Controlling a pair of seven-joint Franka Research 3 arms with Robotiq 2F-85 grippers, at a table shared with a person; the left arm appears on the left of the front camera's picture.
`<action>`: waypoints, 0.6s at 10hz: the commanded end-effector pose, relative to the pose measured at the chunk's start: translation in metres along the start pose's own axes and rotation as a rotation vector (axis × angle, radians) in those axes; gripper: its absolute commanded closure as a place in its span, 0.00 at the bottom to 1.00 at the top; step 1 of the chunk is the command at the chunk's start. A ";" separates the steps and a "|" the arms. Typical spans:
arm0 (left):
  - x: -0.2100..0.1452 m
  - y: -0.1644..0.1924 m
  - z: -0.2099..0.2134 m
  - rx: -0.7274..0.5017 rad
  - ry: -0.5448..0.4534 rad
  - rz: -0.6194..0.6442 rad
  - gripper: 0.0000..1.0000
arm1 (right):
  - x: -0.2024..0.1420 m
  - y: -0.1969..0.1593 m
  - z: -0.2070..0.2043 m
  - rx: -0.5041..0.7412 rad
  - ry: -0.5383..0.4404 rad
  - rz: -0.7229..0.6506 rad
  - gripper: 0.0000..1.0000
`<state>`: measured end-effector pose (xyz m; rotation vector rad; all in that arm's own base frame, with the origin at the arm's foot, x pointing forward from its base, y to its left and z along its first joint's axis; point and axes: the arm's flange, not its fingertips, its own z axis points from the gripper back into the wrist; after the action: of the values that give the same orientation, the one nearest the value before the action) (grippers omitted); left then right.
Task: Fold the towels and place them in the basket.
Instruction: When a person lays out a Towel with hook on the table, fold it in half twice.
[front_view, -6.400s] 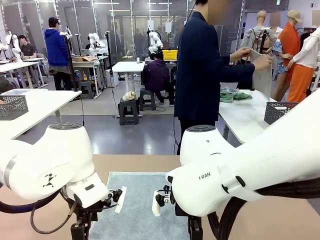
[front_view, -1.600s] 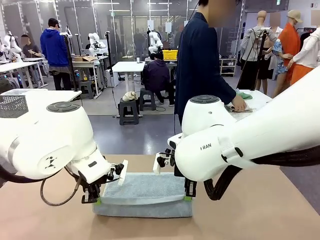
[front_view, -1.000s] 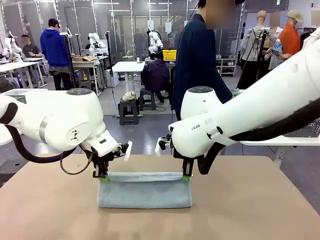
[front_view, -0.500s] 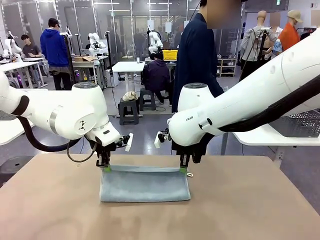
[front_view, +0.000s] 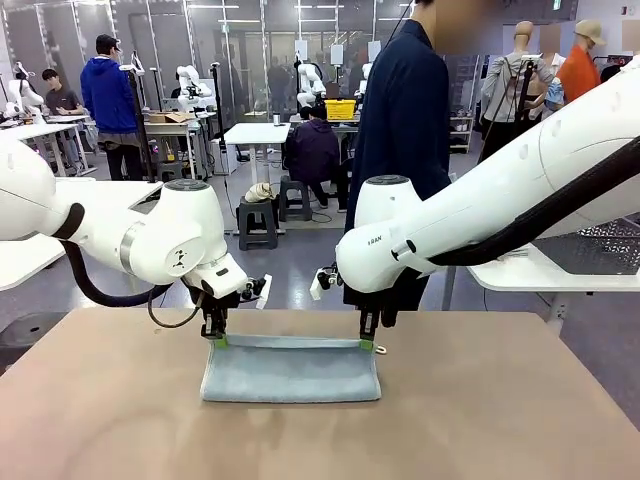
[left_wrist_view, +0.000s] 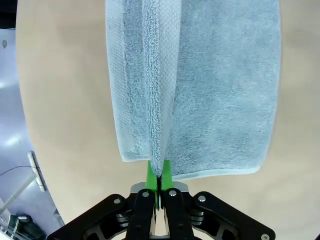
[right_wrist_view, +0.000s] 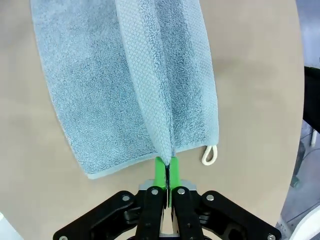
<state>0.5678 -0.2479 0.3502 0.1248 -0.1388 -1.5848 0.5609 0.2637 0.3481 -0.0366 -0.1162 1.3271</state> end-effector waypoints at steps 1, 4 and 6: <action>-0.002 0.013 -0.002 0.020 0.025 -0.012 0.96 | 0.001 -0.006 -0.003 -0.004 0.024 -0.028 0.97; 0.001 0.018 -0.006 0.024 0.017 -0.009 0.77 | -0.001 -0.007 -0.007 0.006 0.019 -0.043 0.84; -0.001 0.017 -0.004 0.056 0.002 0.000 0.58 | -0.002 -0.007 -0.006 -0.011 0.005 -0.036 0.65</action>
<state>0.5824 -0.2494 0.3485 0.1408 -0.1545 -1.5901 0.5670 0.2602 0.3423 -0.0313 -0.1109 1.3006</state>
